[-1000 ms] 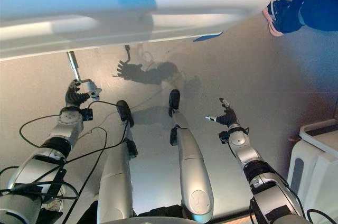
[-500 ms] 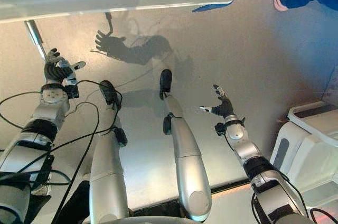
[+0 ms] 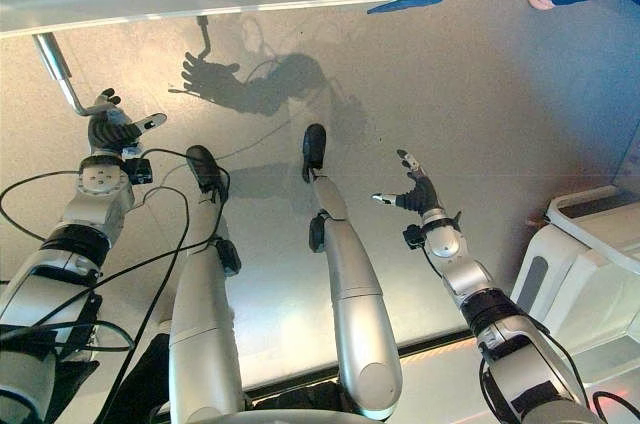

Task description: Raise the hospital bed

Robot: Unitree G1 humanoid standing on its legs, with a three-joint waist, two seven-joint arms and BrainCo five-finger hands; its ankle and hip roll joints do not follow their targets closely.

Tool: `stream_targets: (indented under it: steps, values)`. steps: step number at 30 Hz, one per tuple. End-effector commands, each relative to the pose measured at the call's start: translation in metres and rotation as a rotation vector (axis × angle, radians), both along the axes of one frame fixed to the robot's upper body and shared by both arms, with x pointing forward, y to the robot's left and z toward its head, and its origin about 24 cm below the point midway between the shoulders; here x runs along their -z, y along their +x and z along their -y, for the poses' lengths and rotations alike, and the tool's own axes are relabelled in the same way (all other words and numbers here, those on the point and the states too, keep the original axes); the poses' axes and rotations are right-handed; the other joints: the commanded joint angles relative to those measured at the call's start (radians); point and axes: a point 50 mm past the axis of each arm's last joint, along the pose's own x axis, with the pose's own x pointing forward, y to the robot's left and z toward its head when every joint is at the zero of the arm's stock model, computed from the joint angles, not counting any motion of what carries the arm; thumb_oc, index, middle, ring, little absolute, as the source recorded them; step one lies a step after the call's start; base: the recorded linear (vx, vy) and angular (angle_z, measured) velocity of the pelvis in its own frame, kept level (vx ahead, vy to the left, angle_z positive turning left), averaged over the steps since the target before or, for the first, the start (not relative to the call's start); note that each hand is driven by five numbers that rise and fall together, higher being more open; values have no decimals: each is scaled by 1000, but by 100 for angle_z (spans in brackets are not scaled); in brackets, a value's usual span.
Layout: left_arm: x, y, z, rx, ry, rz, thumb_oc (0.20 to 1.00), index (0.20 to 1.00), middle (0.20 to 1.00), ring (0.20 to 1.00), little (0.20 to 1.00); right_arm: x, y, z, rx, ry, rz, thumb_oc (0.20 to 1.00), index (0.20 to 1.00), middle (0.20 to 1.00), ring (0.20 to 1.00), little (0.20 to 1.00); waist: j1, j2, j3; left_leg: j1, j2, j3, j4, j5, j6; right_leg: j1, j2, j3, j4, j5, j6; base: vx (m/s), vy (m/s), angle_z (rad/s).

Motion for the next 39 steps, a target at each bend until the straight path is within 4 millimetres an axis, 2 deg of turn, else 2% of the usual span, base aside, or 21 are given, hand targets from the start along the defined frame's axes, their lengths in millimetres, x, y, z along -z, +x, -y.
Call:
stream_targets:
  steps: [1,16,28,29,31,39]
  values:
    - [0,-5,-8,-11,-3,8,1000,1000,1000,1000,1000,1,-10,10,-11,-48,9,1000,1000,1000,1000,1000,7,-12,-3,-40,-29,-8,62,-27,27,32,0,17,-29,24,143,0,0,0]
    - [13,-3,-4,2,-55,-59,1000,1000,1000,1000,1000,-4,-6,8,-19,-55,17,1000,1000,1000,1000,1000,6,-10,-3,-26,-32,-6,33,-15,24,40,2,12,-38,21,146,0,0,0]
    - [16,-4,-2,8,-59,-57,1000,1000,1000,1000,1000,-3,-7,7,-31,-60,16,1000,1000,1000,1000,1000,9,-13,-3,-29,-34,-7,30,-17,26,32,2,14,-36,18,146,0,0,0]
    - [16,-4,-2,8,-59,-57,881,881,881,881,881,-3,-7,7,-31,-60,16,1000,1000,1000,1000,1000,9,-13,-3,-29,-34,-7,30,-17,26,32,2,14,-36,18,146,0,0,0]
    - [14,-4,-1,9,-52,-49,206,206,206,206,206,-2,-7,7,-30,-58,14,1000,1000,1000,1000,1000,9,-12,-3,-30,-34,-7,32,-18,26,31,1,13,-34,17,146,0,0,0]
    - [17,-5,-3,8,-36,-64,200,200,200,200,200,-1,-9,8,-34,-69,12,1000,1000,1000,1000,1000,10,-14,-3,-36,-33,-8,35,-20,27,24,1,15,-27,15,145,0,0,0]
